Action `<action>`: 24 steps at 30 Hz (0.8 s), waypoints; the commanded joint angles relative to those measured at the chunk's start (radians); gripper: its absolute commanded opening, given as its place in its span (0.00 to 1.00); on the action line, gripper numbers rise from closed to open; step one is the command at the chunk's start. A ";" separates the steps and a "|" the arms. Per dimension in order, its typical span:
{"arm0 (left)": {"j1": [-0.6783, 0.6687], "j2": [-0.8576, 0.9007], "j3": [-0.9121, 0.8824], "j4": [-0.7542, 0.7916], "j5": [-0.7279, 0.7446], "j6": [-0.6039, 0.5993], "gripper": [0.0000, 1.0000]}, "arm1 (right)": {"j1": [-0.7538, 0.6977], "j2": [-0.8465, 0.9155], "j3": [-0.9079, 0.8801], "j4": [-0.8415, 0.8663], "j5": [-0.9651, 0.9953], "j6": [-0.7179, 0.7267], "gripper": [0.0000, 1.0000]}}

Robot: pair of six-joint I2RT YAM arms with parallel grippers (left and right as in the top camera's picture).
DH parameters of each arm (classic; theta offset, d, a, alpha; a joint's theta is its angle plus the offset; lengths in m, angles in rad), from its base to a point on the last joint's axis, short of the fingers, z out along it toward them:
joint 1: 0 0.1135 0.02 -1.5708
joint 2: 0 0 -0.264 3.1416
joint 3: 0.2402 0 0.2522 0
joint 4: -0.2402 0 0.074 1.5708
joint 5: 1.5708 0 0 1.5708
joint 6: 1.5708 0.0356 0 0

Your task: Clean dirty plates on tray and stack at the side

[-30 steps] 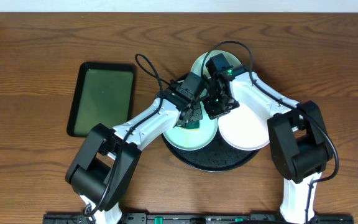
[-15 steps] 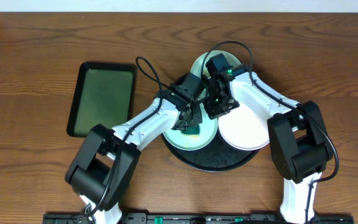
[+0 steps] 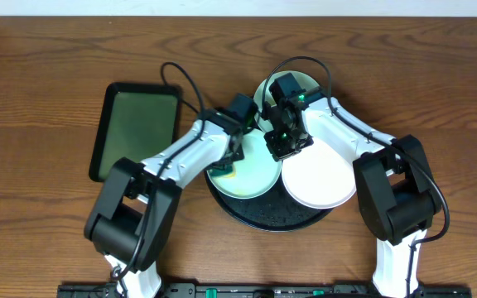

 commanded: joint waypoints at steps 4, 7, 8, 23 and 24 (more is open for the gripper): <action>0.050 -0.109 -0.027 -0.010 -0.108 0.008 0.07 | -0.001 0.021 -0.016 -0.018 0.048 -0.014 0.01; 0.050 -0.161 -0.027 0.025 0.053 0.029 0.07 | -0.001 0.021 -0.016 -0.018 0.048 -0.014 0.01; 0.050 -0.172 -0.027 0.039 0.110 0.029 0.07 | -0.001 0.021 -0.016 -0.018 0.048 -0.014 0.01; -0.043 -0.028 -0.027 0.153 0.445 0.025 0.07 | -0.001 0.021 -0.016 -0.011 0.048 -0.014 0.01; -0.041 -0.002 -0.028 0.150 0.426 0.025 0.07 | -0.001 0.021 -0.016 -0.012 0.048 -0.014 0.01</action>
